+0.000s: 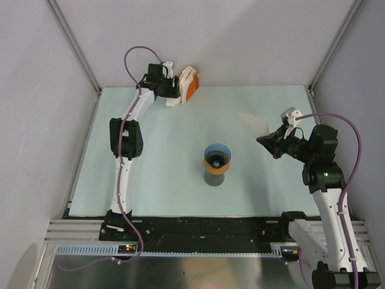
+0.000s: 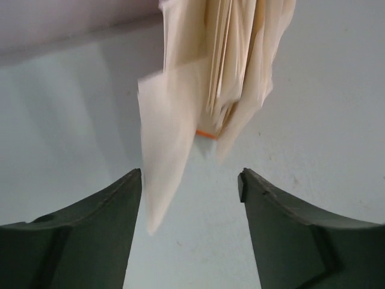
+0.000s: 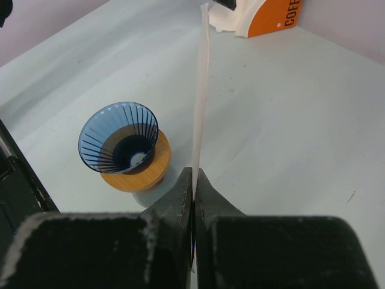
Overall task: Place the coffee filter in the dripper
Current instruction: Place the coffee filter at the coffee filter holder, then adjust the coffee filter.
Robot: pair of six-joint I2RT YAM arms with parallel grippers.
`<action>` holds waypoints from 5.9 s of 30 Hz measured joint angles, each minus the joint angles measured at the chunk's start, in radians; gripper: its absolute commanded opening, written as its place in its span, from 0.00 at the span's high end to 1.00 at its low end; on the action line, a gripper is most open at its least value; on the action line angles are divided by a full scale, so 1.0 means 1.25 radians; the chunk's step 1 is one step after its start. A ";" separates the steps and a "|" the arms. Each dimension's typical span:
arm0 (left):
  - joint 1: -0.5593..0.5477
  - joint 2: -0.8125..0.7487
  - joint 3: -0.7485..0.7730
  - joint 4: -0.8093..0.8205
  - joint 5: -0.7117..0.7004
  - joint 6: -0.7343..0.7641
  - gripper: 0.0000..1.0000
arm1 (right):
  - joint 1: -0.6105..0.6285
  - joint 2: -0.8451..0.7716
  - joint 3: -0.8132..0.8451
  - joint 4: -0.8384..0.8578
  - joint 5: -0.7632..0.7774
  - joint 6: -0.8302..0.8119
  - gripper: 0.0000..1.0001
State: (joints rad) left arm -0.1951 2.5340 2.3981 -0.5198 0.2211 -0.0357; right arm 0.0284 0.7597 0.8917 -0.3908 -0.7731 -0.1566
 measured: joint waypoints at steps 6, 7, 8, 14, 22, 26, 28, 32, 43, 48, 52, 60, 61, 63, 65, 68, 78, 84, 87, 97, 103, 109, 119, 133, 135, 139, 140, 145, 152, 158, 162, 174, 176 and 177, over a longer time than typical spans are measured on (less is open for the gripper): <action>0.015 -0.163 -0.259 0.014 -0.010 -0.004 0.01 | 0.000 -0.001 0.000 -0.001 -0.019 0.010 1.00; 0.021 -0.206 -0.309 0.016 -0.011 -0.002 0.01 | 0.000 -0.001 0.000 -0.002 -0.024 0.015 1.00; 0.029 -0.250 -0.355 0.018 -0.012 0.002 0.01 | 0.000 -0.001 0.000 -0.003 -0.029 0.020 1.00; 0.082 -0.518 -0.552 0.050 -0.007 0.054 0.17 | 0.000 -0.011 0.001 -0.011 -0.055 0.046 1.00; 0.090 -0.597 -0.641 0.074 0.042 0.053 0.56 | 0.002 -0.027 0.015 -0.048 -0.069 0.062 1.00; 0.087 -0.510 -0.634 0.074 0.062 -0.013 0.66 | 0.002 -0.027 0.020 -0.054 -0.068 0.063 1.00; 0.085 -0.446 -0.617 0.075 0.063 -0.058 0.69 | 0.002 -0.027 0.020 -0.055 -0.068 0.063 1.00; 0.078 -0.349 -0.577 0.073 0.049 -0.115 0.71 | 0.002 -0.018 0.020 -0.056 -0.064 0.062 1.00; 0.060 -0.150 -0.345 0.087 0.036 -0.204 0.73 | 0.002 0.013 0.020 -0.061 -0.045 0.062 1.00; 0.060 -0.080 -0.234 0.092 0.043 -0.232 0.80 | 0.002 0.015 0.020 -0.061 -0.037 0.061 1.00; 0.060 -0.028 -0.148 0.105 0.068 -0.253 0.84 | 0.002 0.016 0.021 -0.066 -0.032 0.059 1.00; 0.051 -0.001 -0.110 0.167 0.122 -0.279 0.08 | 0.002 0.016 0.036 -0.092 -0.023 0.050 1.00; 0.051 -0.003 -0.115 0.178 0.122 -0.280 0.05 | 0.002 0.016 0.039 -0.095 -0.023 0.049 1.00; 0.051 -0.015 -0.140 0.189 0.121 -0.278 0.02 | 0.002 0.016 0.046 -0.098 -0.023 0.047 1.00; 0.054 -0.048 -0.201 0.204 0.119 -0.276 0.01 | 0.002 0.013 0.054 -0.102 -0.028 0.047 1.00; 0.063 -0.162 -0.375 0.236 0.116 -0.254 0.01 | 0.002 0.002 0.068 -0.112 -0.054 0.047 1.00; 0.111 -1.010 -0.883 0.248 0.208 0.017 0.00 | 0.025 -0.056 0.109 -0.120 -0.285 0.194 1.00; -0.027 -1.407 -0.912 0.225 0.423 0.020 0.00 | 0.114 -0.113 0.087 0.147 -0.284 0.442 1.00; -0.185 -1.449 -0.912 0.221 0.438 -0.021 0.00 | 0.183 -0.107 0.090 0.290 -0.235 0.532 1.00; -0.325 -1.281 -0.981 0.469 0.427 -0.314 0.00 | 0.278 -0.043 0.100 0.511 -0.143 0.656 1.00; -0.406 -1.138 -0.895 0.505 0.433 -0.359 0.00 | 0.327 -0.010 0.096 0.575 -0.137 0.670 1.00; -0.478 -1.074 -0.804 0.532 0.456 -0.370 0.17 | 0.353 0.006 0.068 0.585 -0.122 0.666 1.00; -0.492 -1.056 -0.784 0.547 0.484 -0.362 0.02 | 0.356 -0.012 0.031 0.596 -0.089 0.663 1.00; -0.391 -1.257 -0.999 0.537 0.498 -0.278 0.00 | 0.313 0.081 0.079 0.632 -0.118 0.637 1.00; -0.392 -1.252 -0.999 0.557 0.495 -0.281 0.00 | 0.310 0.101 0.079 0.629 -0.122 0.632 1.00; -0.396 -1.185 -0.930 0.569 0.478 -0.313 0.00 | 0.318 0.113 0.084 0.641 -0.110 0.642 1.00; -0.397 -1.162 -0.901 0.574 0.470 -0.323 0.00 | 0.327 0.116 0.091 0.641 -0.105 0.640 1.00; -0.397 -1.111 -0.845 0.602 0.416 -0.366 0.00 | 0.353 0.139 0.166 0.615 -0.091 0.591 1.00; -0.397 -1.091 -0.855 0.645 0.390 -0.387 0.00 | 0.352 0.169 0.250 0.589 -0.085 0.536 1.00; -0.393 -1.066 -0.876 0.715 0.390 -0.454 0.08 | 0.349 0.191 0.262 0.550 -0.085 0.511 1.00; -0.393 -1.048 -0.876 0.764 0.392 -0.482 0.30 | 0.343 0.196 0.262 0.530 -0.085 0.499 1.00; -0.357 -1.021 -0.848 0.804 0.400 -0.517 1.00 | 0.302 0.189 0.262 0.487 -0.102 0.500 0.46; -0.351 -1.021 -0.845 0.782 0.407 -0.509 1.00 | 0.269 0.176 0.264 0.442 -0.114 0.489 0.31; -0.349 -1.021 -0.841 0.761 0.415 -0.493 1.00 | 0.243 0.168 0.267 0.407 -0.125 0.475 0.26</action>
State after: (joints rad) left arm -0.6312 1.2579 1.3464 0.4309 0.7399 -0.6525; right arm 0.3321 0.9695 1.2259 0.1173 -0.9287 0.4377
